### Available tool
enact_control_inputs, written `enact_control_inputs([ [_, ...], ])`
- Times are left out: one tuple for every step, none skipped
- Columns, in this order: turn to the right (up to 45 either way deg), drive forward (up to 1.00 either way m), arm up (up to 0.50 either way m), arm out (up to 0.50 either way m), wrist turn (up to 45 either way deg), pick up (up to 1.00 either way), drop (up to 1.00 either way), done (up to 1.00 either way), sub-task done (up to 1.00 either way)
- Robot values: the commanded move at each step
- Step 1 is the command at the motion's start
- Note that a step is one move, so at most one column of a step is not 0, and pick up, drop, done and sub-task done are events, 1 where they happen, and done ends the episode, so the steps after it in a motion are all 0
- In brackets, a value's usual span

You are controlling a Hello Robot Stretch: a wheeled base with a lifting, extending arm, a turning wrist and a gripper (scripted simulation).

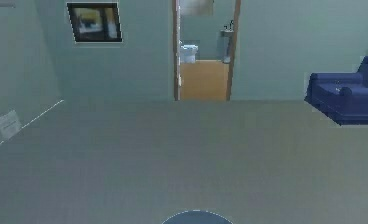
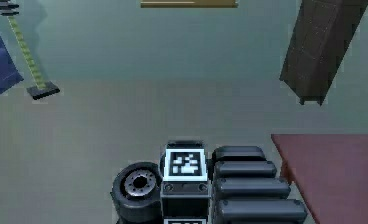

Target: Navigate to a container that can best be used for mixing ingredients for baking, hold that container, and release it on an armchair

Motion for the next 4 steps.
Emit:
enact_control_inputs([
  [0.0, 0.15, 0.0, 0.0, 0.0, 0.0, 0.0, 0.0, 0.0],
  [30.0, 0.0, 0.0, 0.0, 0.0, 0.0, 0.0, 0.0, 0.0],
  [0.0, 1.0, 0.0, 0.0, 0.0, 0.0, 0.0, 0.0, 0.0],
  [0.0, 1.0, 0.0, 0.0, 0.0, 0.0, 0.0, 0.0, 0.0],
])
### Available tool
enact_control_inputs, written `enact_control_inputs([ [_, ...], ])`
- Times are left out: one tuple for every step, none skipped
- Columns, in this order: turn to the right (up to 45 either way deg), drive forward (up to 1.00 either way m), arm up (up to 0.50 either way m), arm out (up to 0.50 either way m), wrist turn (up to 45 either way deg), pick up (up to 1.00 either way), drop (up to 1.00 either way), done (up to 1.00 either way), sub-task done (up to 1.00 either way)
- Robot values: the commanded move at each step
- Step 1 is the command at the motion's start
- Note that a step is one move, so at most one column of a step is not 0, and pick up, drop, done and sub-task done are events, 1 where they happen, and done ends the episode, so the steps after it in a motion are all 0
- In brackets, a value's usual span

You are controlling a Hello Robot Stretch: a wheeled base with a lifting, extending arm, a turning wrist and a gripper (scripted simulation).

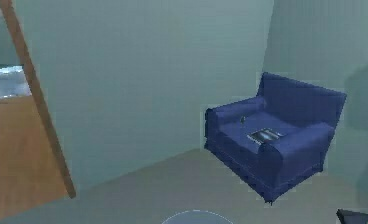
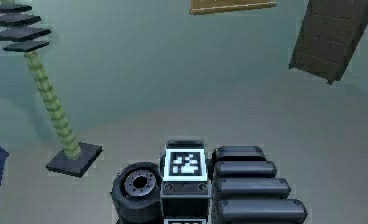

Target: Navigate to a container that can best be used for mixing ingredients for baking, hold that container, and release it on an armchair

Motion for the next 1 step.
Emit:
enact_control_inputs([
  [0.0, 1.0, 0.0, 0.0, 0.0, 0.0, 0.0, 0.0, 0.0],
])
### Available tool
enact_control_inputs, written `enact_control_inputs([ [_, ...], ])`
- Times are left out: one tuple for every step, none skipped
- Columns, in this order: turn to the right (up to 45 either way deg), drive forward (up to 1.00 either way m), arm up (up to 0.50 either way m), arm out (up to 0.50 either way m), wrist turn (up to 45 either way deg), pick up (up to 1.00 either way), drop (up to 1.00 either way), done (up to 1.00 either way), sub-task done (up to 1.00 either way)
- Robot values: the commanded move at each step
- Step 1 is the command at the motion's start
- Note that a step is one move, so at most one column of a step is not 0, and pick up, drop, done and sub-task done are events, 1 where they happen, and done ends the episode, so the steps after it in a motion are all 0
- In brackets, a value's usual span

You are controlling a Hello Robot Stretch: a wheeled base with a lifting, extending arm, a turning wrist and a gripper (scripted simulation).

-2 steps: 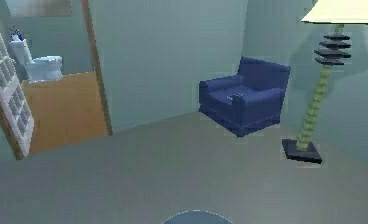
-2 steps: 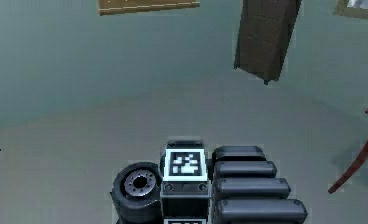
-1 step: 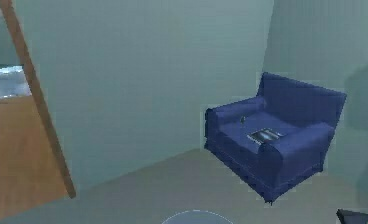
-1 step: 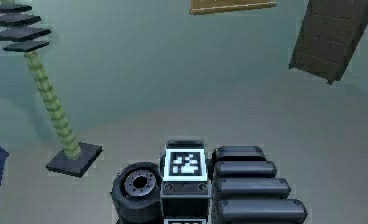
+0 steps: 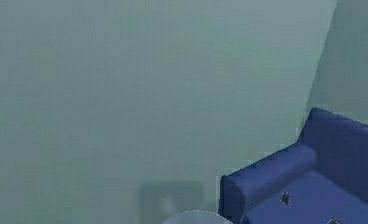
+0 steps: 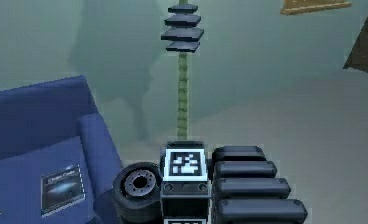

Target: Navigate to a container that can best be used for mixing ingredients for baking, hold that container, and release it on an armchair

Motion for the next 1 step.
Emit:
enact_control_inputs([
  [0.0, 0.3, 0.0, 0.0, 0.0, 0.0, 0.0, 0.0, 0.0],
])
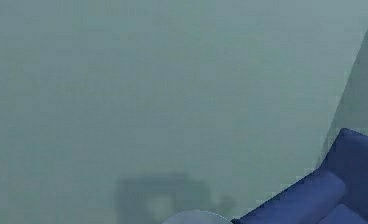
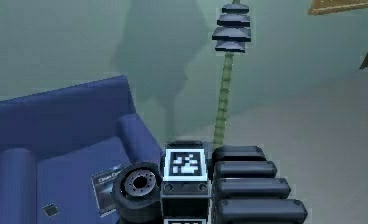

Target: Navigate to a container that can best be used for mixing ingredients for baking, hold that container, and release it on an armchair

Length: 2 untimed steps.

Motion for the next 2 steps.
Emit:
enact_control_inputs([
  [27.0, 0.0, 0.0, 0.0, 0.0, 0.0, 0.0, 0.0, 0.0],
  [-18.0, 0.0, 0.0, 0.0, 0.0, 0.0, 0.0, 0.0, 0.0],
])
